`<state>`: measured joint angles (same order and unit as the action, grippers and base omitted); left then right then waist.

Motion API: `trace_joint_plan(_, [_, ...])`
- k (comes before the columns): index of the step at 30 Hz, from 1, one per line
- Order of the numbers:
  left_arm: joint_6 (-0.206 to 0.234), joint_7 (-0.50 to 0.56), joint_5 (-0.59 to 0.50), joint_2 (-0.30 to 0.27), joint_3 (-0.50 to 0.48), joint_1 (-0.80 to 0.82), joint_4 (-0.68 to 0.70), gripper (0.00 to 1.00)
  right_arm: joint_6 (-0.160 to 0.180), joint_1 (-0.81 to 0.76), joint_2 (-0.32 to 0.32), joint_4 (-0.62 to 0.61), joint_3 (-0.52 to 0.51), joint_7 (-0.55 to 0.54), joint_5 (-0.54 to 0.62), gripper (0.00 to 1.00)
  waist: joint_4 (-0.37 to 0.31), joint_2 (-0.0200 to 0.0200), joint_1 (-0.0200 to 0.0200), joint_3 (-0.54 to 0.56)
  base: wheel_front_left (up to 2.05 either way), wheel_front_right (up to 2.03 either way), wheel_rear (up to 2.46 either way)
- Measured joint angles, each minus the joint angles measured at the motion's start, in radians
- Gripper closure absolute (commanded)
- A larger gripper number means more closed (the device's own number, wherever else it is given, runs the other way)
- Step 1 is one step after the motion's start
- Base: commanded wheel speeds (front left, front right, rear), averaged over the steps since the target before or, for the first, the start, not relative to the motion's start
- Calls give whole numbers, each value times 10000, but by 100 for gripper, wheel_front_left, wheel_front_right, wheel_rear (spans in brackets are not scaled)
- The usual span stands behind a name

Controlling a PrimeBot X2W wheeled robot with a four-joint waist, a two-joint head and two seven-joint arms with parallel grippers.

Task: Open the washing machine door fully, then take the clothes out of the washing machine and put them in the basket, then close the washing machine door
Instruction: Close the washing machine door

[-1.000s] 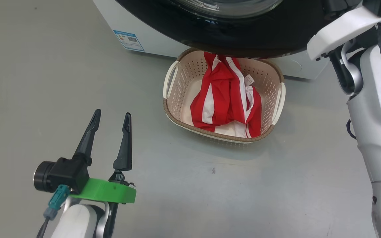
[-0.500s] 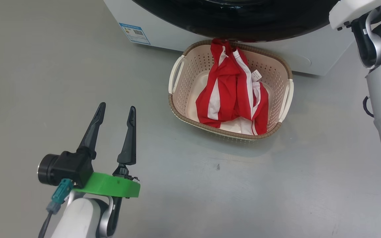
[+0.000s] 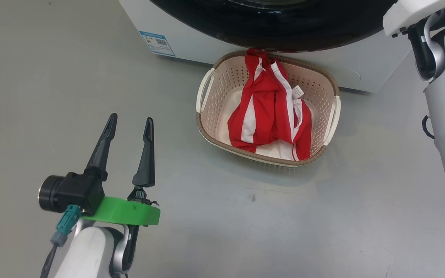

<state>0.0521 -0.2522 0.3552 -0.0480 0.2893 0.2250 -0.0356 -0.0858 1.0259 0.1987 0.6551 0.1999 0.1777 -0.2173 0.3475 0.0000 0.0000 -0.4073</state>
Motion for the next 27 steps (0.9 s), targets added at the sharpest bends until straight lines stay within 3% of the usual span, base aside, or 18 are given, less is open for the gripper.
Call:
trace_joint_plan(10, [0, 0, -140, 6, -65, -21, -203, 0, -130, -387, -303, 418, 211, 495, -104, 100, -181, 0, 0, 392, 0, 0, 0])
trace_joint_plan(27, [-12, 0, -351, -213, -316, -581, -550, 0, -261, -3743, -587, 40, 58, 700, -462, 100, -1309, 0, 0, 1382, 0, 0, 0])
